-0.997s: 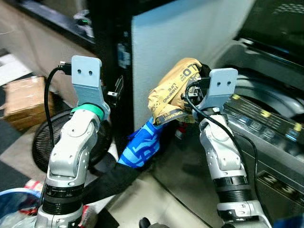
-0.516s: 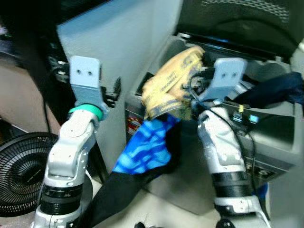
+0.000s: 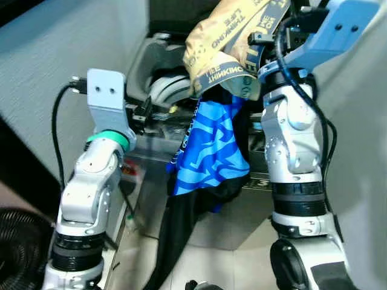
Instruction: Clothes washing
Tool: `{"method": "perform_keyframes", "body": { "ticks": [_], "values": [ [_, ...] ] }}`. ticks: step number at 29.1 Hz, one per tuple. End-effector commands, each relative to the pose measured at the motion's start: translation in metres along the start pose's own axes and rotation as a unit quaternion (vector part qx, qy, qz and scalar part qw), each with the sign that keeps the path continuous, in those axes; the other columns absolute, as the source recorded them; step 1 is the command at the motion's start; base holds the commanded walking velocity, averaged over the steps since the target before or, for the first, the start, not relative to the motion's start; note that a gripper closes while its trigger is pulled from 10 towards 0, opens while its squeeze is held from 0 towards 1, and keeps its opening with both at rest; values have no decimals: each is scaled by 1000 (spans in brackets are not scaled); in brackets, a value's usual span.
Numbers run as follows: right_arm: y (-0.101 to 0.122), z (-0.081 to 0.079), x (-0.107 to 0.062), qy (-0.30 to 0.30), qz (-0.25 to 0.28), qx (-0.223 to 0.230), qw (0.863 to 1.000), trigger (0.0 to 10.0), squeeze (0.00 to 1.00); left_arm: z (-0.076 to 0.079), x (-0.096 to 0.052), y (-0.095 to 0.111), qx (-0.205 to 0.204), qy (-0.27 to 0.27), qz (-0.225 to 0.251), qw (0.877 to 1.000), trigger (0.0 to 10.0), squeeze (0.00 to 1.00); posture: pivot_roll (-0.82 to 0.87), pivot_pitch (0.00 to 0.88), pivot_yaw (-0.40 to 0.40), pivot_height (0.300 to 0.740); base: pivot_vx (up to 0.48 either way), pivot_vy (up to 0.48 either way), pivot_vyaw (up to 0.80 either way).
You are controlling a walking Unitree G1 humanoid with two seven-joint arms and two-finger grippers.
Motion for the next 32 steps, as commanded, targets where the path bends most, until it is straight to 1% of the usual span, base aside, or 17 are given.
{"method": "perform_keyframes", "body": {
  "ticks": [1, 2, 5, 8, 11, 13, 14, 15, 17, 18, 20, 24, 30, 32],
  "values": [
    [7, -19, 4, 46, 19, 19, 999, 10000, 0, 1, 0, -1, 3, -1, -1, 1000, 10000, 0, 77, 5, 31, 740, 0, 0, -800],
    [7, -19, 4, 46, 19, 19, 999, 10000, 0, 1, 0, -1, 3, -1, -1, 1000, 10000, 0, 77, 5, 31, 740, 0, 0, -800],
    [-2, -36, -4, 97, -4, 24, 995, 10000, 0, 1, -1, -1, 1, 0, 0, 1000, 10000, 0, 77, 8, 29, 740, 0, 0, -800],
    [-4, -37, -5, 104, -8, 25, 994, 10000, 0, 1, -1, -1, 0, 1, 1, 1000, 10000, 0, 77, 8, 29, 740, 0, 0, -800],
    [-11, -39, -9, 120, -29, 20, 992, 10000, 0, 1, -1, -1, -6, 3, 3, 1000, 10000, 0, 70, 12, 28, 740, 0, 0, -800],
    [-15, -37, -11, 119, -38, 18, 992, 10000, 0, 1, -1, 0, -7, 4, 5, 1000, 10000, 0, 71, 14, 23, 740, 0, 0, -800],
    [-25, -32, -18, 110, -63, 14, 992, 10000, 0, -2, -1, 2, -3, 17, 15, 1000, 10000, 0, 70, 17, 19, 740, 0, 428, 0],
    [-25, -32, -18, 110, -63, 14, 992, 10000, 0, -2, -1, 2, -3, 17, 15, 1000, 10000, 0, 70, 17, 19, 740, 0, 428, 0],
    [-41, -22, -32, 90, -101, 7, 991, 10000, 0, -6, -1, 5, -1, 33, 22, 999, 10000, 0, 68, 18, 17, 740, 291, 384, 0],
    [-41, -22, -32, 90, -101, 7, 991, 10000, 0, -6, -1, 5, -1, 33, 22, 999, 10000, 0, 68, 18, 17, 740, 292, 382, 0],
    [-47, -17, -39, 80, -116, 6, 990, 10000, 0, -6, -1, 6, 1, 32, 25, 999, 10000, 0, 66, 20, 18, 740, 292, 382, 0],
    [-48, -15, -43, 77, -122, 7, 989, 10000, 0, -4, -1, 6, 2, 29, 27, 999, 10000, 0, 66, 20, 18, 740, 293, 381, 0],
    [-49, -13, -44, 75, -124, 5, 989, 10000, 0, -4, 0, 6, 0, 29, 27, 999, 10000, 0, 63, 21, 17, 740, 294, 380, 0],
    [-49, -13, -44, 74, -125, 6, 989, 10000, 0, -3, -1, 5, 4, 27, 24, 999, 10000, 0, 66, 22, 17, 740, 0, 0, 0]
  ]
}}
Point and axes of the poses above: a point about 5 cm out from each wrist's last joint towards the gripper, its own x axis pointing out of the wrist towards the gripper, its own y axis along the axis of the wrist's last joint, z = x × y, the point moved 1 cm from there along x, pointing out of the wrist towards the gripper, and after that the axes turned 14 degrees about x, right-handed, at the moved point
